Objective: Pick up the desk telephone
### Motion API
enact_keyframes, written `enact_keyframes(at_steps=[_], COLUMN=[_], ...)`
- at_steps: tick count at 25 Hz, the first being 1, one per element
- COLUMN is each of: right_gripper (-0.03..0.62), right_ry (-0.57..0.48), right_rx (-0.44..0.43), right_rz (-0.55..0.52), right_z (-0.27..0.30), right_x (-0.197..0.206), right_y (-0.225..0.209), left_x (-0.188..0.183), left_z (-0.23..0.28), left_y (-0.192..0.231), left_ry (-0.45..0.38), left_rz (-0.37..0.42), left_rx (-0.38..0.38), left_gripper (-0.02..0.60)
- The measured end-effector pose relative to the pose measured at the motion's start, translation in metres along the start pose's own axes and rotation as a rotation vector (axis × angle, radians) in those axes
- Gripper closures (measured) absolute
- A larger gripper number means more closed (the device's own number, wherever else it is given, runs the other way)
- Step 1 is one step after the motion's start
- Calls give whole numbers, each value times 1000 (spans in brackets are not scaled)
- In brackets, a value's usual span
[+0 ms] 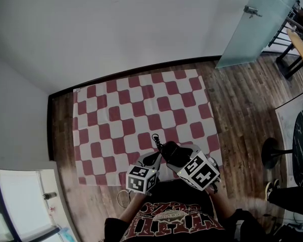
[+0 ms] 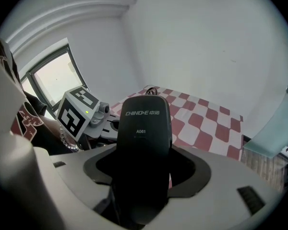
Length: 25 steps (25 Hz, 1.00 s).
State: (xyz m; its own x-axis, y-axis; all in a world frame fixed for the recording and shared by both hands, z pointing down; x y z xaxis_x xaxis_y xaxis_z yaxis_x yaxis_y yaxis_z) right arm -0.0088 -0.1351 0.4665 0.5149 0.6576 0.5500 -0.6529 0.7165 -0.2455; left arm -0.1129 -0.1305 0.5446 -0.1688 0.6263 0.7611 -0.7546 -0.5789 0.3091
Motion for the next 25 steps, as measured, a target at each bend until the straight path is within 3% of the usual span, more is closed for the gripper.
enact_keyframes(at_steps=[25], right_gripper=[310], right_ry=[-35], right_rx=[-60], right_rz=[-68], right_z=[-35], right_x=[-26], right_y=[20], left_x=[3], left_z=[5], left_y=[0], left_ry=[18], left_rz=[2], left_rx=[14], left_gripper=[575])
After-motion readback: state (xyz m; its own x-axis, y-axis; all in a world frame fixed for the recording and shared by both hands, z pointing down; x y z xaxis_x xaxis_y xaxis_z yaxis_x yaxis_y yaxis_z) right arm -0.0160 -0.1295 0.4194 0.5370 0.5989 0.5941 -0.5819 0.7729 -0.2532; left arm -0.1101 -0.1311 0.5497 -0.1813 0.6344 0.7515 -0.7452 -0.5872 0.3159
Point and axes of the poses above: the fingertips, and each gripper's own axes: z forward along the fingers, y to its left, x out of its underside, the point moved 6 cm from there along -z, backward along the fingers, and after that the axes turned 7 degrees about z, right-handed, at the moved point
